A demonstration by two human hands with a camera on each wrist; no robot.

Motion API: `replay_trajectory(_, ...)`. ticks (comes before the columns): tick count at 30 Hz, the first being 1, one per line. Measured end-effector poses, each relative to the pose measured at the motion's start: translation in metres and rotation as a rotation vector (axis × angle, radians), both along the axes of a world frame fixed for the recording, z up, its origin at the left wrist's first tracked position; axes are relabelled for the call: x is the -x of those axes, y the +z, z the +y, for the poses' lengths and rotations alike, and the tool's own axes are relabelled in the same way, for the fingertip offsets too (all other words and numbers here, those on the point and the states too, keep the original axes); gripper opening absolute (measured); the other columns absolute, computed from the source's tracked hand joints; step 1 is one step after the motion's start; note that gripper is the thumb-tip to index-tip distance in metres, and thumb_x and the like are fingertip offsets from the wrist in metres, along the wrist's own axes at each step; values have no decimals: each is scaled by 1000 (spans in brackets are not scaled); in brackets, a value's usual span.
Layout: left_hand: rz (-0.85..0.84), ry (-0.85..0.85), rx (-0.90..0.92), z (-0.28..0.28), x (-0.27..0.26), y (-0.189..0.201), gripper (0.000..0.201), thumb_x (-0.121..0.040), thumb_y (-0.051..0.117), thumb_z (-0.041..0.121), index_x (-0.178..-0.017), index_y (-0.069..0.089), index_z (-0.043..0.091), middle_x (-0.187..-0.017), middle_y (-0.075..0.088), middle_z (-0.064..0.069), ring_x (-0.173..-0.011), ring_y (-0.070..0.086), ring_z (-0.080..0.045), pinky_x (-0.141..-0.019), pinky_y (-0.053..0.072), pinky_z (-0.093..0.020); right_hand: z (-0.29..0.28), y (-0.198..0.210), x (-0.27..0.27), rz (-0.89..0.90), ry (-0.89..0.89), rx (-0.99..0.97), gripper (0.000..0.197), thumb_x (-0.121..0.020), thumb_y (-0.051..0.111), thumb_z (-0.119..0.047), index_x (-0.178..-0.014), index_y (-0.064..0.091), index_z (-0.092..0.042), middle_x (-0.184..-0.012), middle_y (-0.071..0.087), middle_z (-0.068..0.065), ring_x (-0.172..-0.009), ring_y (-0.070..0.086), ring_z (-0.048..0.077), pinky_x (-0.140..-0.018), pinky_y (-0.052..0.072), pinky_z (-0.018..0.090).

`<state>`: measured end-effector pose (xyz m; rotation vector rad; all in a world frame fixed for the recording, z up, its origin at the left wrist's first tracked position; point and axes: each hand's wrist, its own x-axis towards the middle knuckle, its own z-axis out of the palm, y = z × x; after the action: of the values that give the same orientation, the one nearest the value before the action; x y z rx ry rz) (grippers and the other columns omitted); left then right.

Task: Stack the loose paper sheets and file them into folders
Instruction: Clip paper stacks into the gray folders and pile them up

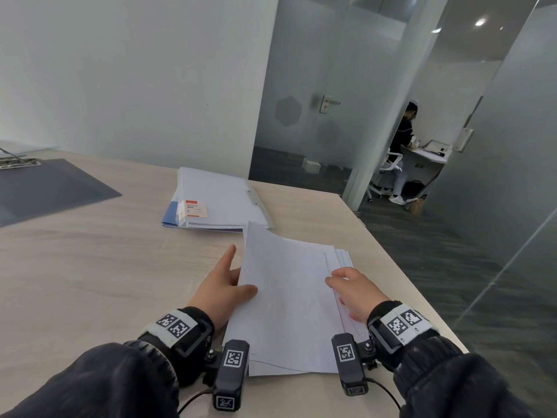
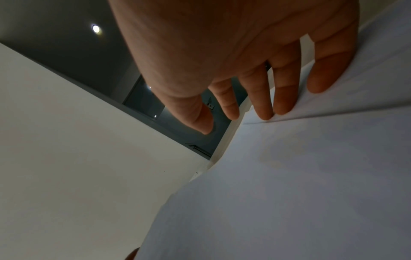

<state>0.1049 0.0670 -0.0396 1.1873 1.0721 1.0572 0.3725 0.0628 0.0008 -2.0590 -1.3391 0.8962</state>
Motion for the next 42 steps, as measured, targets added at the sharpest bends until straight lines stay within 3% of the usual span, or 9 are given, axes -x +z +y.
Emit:
replay_trajectory(5,79,-91,39,-2,2,10,39,-75,62,20,-112,74,19,-100,79,-8,-92,75,-33,-95,56,-57,-5,0,7,-13,31,-10,34,-95,56,-39,-127,54,-29,-93,62,0,-84,61,16,-64,46,28)
replay_trajectory(8,156,-138,18,-4,2,8,35,-81,62,12,-114,70,22,-98,79,-3,-89,76,-27,-90,60,-49,-6,1,7,9,41,-2,36,-95,55,-38,-130,54,-29,-92,61,-1,-82,61,15,-61,44,26)
replay_trajectory(15,69,-69,-28,-5,17,0,50,-92,51,-11,-124,64,26,-106,78,-6,-94,75,-33,-88,59,-52,-4,-5,-1,6,-59,-165,74,-87,67,-38,-151,31,-30,-150,42,2,-135,44,26,-110,37,40)
replay_trajectory(19,-86,-1,-20,-4,34,4,48,-91,55,-14,-127,62,18,-114,75,-12,-100,73,-39,-93,55,-59,-1,-1,10,386,-104,-199,71,-85,74,-38,-140,30,-43,-127,61,1,-115,61,23,-96,48,39)
replay_trajectory(22,-139,62,-66,-4,53,15,52,-79,65,4,-128,60,19,-119,74,-10,-105,72,-36,-95,54,-59,-3,5,33,670,-26,-166,36,-94,67,-24,-129,57,-22,-115,74,10,-108,69,34,-96,54,47)
replay_trajectory(25,-82,122,-174,-5,76,32,50,-78,65,14,-126,61,25,-119,74,-5,-107,72,-33,-96,53,-60,-4,11,64,638,134,-228,23,-97,59,-8,-116,69,-12,-112,75,9,-108,70,32,-103,49,53)
replay_trajectory(30,65,255,-328,-5,121,64,39,-81,65,5,-115,65,24,-110,77,0,-103,73,-23,-96,55,-54,-1,26,116,598,226,-411,24,-97,56,-1,-107,73,-15,-105,78,4,-98,73,23,-87,55,37)
replay_trajectory(35,125,332,-365,-13,154,71,51,-71,66,12,-112,64,43,-116,74,6,-110,70,-19,-100,53,-55,1,24,153,614,320,-436,23,-96,58,1,-109,69,-14,-103,78,2,-95,74,18,-73,53,22)
replay_trajectory(42,134,349,-361,-33,160,53,64,-73,68,19,-130,53,42,-120,71,11,-113,68,-14,-100,53,-52,-4,14,172,696,407,-428,37,-94,56,7,-122,63,-17,-112,75,3,-105,71,21,-91,55,36)
